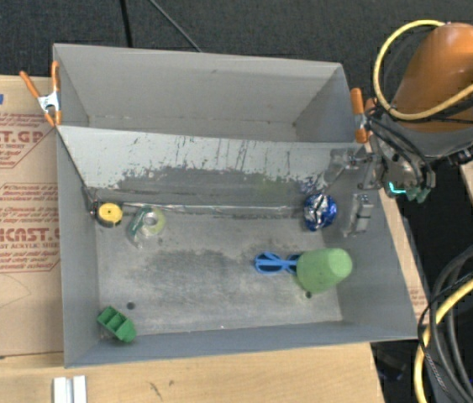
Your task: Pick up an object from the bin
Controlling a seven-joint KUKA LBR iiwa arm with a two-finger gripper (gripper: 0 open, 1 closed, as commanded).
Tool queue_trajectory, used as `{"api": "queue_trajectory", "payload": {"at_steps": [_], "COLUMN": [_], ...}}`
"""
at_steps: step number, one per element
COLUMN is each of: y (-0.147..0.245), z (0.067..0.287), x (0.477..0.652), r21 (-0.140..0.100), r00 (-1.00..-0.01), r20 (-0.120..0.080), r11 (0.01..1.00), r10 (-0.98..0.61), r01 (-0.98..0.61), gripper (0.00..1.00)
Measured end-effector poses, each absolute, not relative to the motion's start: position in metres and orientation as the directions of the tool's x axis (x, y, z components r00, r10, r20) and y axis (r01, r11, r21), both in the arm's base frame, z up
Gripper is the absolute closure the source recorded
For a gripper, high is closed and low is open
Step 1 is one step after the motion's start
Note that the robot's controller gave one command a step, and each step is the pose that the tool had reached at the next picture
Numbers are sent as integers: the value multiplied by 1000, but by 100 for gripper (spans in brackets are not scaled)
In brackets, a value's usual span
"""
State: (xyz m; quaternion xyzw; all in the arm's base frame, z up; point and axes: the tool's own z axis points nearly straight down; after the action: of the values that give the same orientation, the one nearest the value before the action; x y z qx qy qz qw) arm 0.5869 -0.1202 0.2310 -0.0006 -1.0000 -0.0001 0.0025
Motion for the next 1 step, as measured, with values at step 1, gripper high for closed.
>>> {"api": "queue_trajectory", "payload": {"at_steps": [1], "y": [-103], "z": [130], "x": [553], "r21": [2], "r00": [-998], "r20": [7], "r11": [998], "r10": [-57], "r01": [-57], "gripper": [0]}}
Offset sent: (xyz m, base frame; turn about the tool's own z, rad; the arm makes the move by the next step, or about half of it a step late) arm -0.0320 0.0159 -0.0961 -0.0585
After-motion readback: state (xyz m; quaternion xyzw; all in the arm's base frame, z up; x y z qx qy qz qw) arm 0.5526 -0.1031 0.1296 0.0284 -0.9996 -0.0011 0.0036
